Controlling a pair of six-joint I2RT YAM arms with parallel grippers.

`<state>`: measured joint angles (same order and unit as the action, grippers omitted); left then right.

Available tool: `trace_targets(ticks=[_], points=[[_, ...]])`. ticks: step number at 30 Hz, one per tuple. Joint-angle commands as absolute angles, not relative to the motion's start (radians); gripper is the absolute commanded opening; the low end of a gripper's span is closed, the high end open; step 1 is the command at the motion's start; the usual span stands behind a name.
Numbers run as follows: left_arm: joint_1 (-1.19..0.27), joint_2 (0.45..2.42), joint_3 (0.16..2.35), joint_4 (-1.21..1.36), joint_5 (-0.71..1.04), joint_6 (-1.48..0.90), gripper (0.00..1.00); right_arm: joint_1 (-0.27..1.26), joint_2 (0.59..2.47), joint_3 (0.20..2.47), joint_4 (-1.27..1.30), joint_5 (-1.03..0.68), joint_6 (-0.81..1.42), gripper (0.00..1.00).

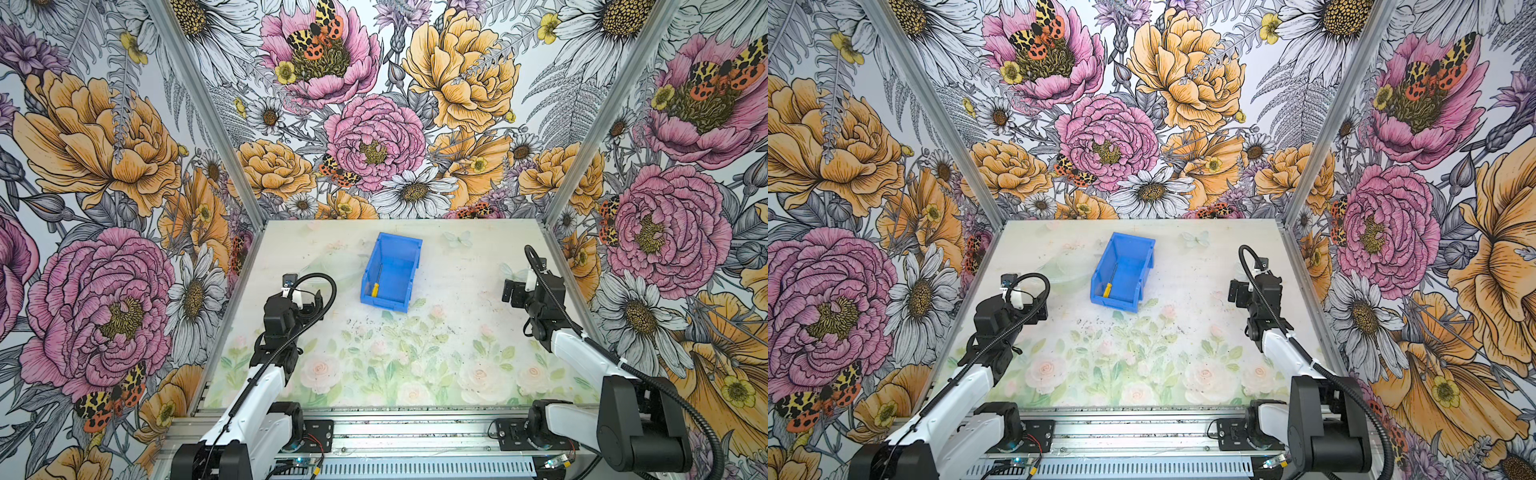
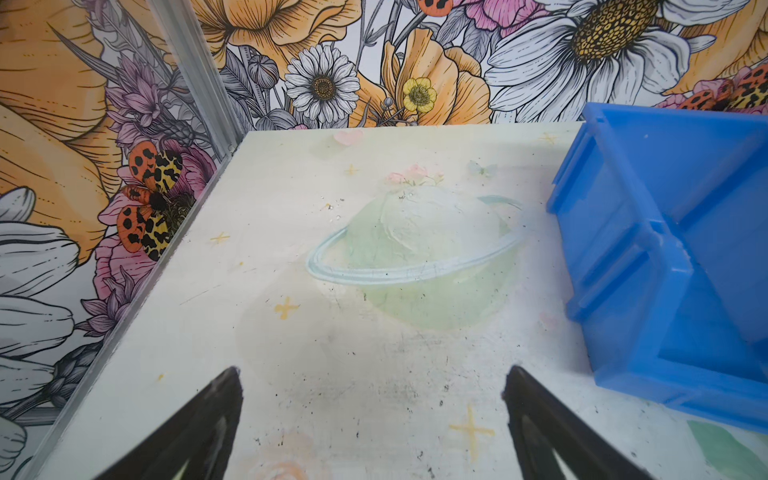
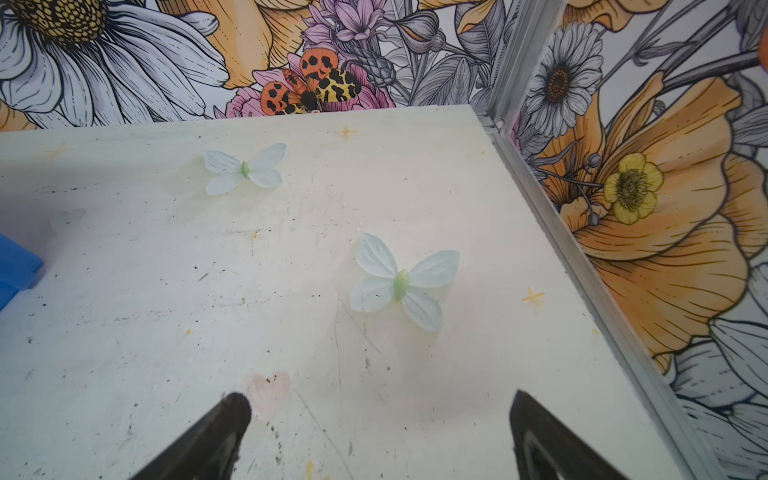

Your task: Put the screwdriver in the bin

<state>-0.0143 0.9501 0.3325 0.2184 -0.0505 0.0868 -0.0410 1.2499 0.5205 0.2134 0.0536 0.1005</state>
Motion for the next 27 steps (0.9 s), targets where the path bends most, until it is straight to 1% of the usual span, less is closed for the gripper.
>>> trace_targets(ticks=[1,7,17,22,27], points=[[-0.002,1.011,0.326,0.364,-0.001,0.114,0.99,-0.047,1.318,0.543,0.318,0.003,0.079,1.00],[0.005,1.147,0.359,0.483,0.011,0.111,0.99,-0.047,1.402,0.577,0.364,0.000,0.077,0.99],[0.000,1.354,0.428,0.660,0.053,0.061,0.99,-0.049,1.477,0.625,0.388,-0.015,0.077,0.99],[0.005,1.401,0.457,0.660,0.092,0.078,0.99,-0.049,1.498,0.623,0.415,-0.023,0.079,0.99],[0.021,1.439,0.426,0.739,0.129,0.074,0.99,-0.052,1.518,0.609,0.459,-0.029,0.084,1.00]])
